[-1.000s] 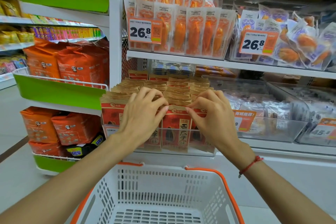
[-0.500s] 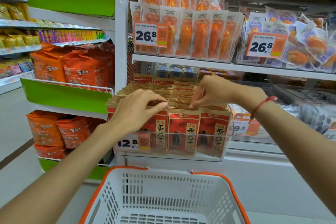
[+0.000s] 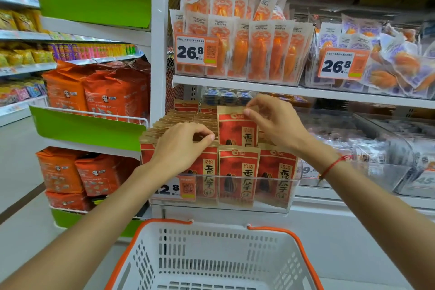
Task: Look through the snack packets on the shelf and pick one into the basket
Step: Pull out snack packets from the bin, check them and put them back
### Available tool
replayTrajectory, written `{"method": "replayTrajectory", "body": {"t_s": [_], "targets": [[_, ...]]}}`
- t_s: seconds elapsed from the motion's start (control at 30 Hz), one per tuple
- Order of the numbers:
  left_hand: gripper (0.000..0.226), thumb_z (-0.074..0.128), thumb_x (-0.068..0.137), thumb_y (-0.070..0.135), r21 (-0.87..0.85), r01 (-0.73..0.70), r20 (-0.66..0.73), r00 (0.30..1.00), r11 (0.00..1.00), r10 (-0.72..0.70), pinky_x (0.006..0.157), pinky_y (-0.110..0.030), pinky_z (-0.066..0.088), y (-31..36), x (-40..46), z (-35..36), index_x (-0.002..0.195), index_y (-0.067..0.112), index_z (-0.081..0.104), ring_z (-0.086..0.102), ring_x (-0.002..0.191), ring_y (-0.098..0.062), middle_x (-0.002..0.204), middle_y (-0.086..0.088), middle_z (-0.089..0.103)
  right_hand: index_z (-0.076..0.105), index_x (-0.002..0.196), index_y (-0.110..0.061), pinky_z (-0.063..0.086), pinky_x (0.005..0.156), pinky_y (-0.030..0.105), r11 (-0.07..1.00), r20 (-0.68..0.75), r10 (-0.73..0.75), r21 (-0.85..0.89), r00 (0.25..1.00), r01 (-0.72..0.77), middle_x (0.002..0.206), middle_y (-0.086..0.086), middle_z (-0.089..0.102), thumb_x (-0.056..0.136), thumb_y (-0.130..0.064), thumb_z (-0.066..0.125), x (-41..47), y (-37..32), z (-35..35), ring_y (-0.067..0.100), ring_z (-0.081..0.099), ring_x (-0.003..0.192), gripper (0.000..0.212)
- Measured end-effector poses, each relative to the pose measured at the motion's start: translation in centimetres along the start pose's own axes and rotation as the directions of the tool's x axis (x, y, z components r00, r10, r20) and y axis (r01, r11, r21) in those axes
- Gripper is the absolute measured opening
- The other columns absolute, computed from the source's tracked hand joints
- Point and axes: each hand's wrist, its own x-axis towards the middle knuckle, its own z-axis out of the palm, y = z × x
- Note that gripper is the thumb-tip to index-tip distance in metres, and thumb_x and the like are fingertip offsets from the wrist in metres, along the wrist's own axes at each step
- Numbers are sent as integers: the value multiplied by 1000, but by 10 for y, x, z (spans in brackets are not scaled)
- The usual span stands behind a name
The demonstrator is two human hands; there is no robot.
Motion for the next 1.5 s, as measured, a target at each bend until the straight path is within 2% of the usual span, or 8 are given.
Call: {"method": "replayTrajectory", "body": {"t_s": [0.27, 0.4, 0.53, 0.77, 0.97, 1.17, 1.33, 1.5], "targets": [[56, 58, 88, 51, -304, 5, -45, 999, 953, -19, 110, -35, 35, 4, 3, -3, 138, 26, 49, 43, 130, -8, 134, 11, 55, 50, 102, -18, 54, 68, 42, 987, -255, -80, 117, 964, 113, 92, -16, 60, 103, -32, 44, 14, -32, -3, 8, 60, 81, 16], [42, 60, 93, 38, -422, -12, -21, 1000, 906, 3, 112, -37, 36, 12, 5, -5, 133, 28, 52, 48, 125, -1, 126, 19, 58, 53, 103, -17, 52, 67, 40, 977, -309, -89, 157, 947, 143, 92, -19, 60, 102, -30, 47, 15, -40, -4, 8, 59, 78, 14], [37, 61, 93, 37, -511, 2, -64, 997, 860, -40, 107, -38, 42, 16, 4, -3, 128, 25, 57, 54, 122, -5, 127, 13, 62, 52, 107, -17, 54, 69, 43, 960, -310, -64, 240, 949, 144, 92, -12, 64, 100, -27, 52, 15, -48, -8, 8, 63, 83, 13], [18, 62, 93, 19, -708, -73, -189, 978, 703, -89, 78, -4, 46, 40, -4, -17, 103, 32, 56, 61, 91, 16, 103, 19, 64, 42, 130, -26, 56, 77, 46, 964, -210, 67, 266, 975, -9, 117, -13, 63, 94, -58, 42, 4, -52, -7, 10, 65, 94, 48], [21, 63, 91, 23, -725, -28, -109, 991, 688, -74, 79, -8, 48, 44, -30, -35, 112, 26, 61, 64, 97, 8, 107, 16, 68, 47, 133, -18, 59, 74, 41, 918, -303, 42, 387, 952, 83, 107, -15, 67, 98, -32, 51, -27, -63, -3, 8, 68, 89, 37], [17, 66, 89, 28, -661, 346, 251, 938, 666, -238, 71, -10, 52, 14, -82, -40, 105, 28, 66, 67, 89, 5, 106, 10, 70, 56, 117, -20, 57, 76, 25, 754, 17, 195, 637, 981, -161, 107, -9, 70, 91, -28, 59, -76, -66, 32, 7, 68, 96, 27], [21, 70, 87, 23, -519, 567, 462, 816, 640, -348, 74, -20, 58, -11, -104, -26, 106, 17, 66, 70, 95, -10, 108, -4, 71, 47, 116, -35, 56, 70, 33, 900, 244, 260, 290, 934, -326, 92, -15, 71, 80, -53, 69, -113, -54, 59, 1, 66, 77, 46], [29, 70, 86, 29, -454, 662, 573, 729, 596, -374, 71, -19, 56, -20, -109, -8, 112, 19, 62, 67, 101, -9, 117, -1, 66, 40, 118, -29, 57, 77, 27, 835, 394, 357, 271, 847, -478, 99, -18, 65, 73, -48, 79, -123, -55, 69, -1, 66, 89, 62]]}}
